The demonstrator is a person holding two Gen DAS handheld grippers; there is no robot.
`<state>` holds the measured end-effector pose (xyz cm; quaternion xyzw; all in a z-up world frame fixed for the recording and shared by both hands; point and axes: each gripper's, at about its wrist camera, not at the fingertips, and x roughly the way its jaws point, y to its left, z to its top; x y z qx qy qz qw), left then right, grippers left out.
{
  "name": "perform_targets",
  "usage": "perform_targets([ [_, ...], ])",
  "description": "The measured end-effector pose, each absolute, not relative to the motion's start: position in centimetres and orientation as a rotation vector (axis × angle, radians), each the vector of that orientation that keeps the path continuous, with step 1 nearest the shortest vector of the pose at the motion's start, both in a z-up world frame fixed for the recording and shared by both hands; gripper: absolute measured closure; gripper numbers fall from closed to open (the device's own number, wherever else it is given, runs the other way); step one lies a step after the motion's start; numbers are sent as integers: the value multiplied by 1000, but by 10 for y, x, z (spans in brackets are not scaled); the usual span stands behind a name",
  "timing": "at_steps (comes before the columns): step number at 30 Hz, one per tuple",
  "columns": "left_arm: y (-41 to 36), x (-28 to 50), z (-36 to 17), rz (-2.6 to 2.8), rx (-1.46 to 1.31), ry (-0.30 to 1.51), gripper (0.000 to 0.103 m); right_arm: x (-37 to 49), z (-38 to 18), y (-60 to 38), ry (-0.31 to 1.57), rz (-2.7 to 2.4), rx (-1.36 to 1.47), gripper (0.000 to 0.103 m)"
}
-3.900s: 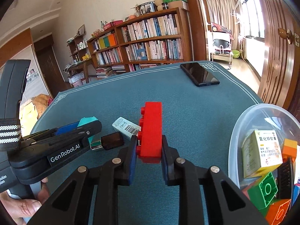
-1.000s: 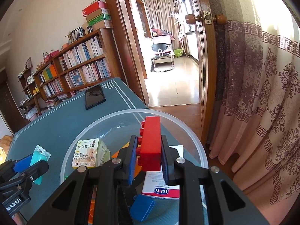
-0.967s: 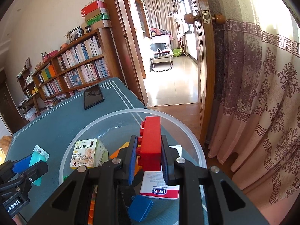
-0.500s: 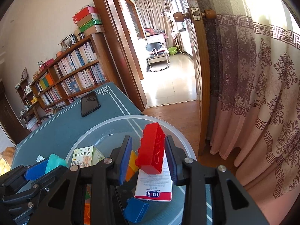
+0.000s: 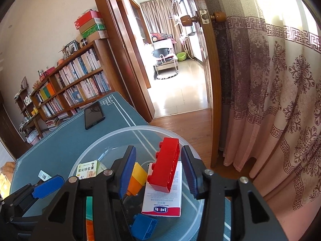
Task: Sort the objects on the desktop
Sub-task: 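Open the left tool to drop the teal case while the right tool drops the red brick into the bowl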
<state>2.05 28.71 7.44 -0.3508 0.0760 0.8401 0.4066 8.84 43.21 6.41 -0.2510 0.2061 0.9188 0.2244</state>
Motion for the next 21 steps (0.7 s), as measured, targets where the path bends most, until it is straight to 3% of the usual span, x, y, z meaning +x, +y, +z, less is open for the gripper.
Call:
perform_targets([
  [8, 280, 20, 81, 2158, -858, 198, 33, 88, 65, 425, 552, 2557, -699, 51],
  [12, 275, 18, 85, 2189, -854, 198, 33, 90, 67, 423, 557, 2563, -684, 44],
  [21, 254, 1, 90, 2256, -894, 131, 33, 91, 74, 415, 550, 2595, -671, 42],
])
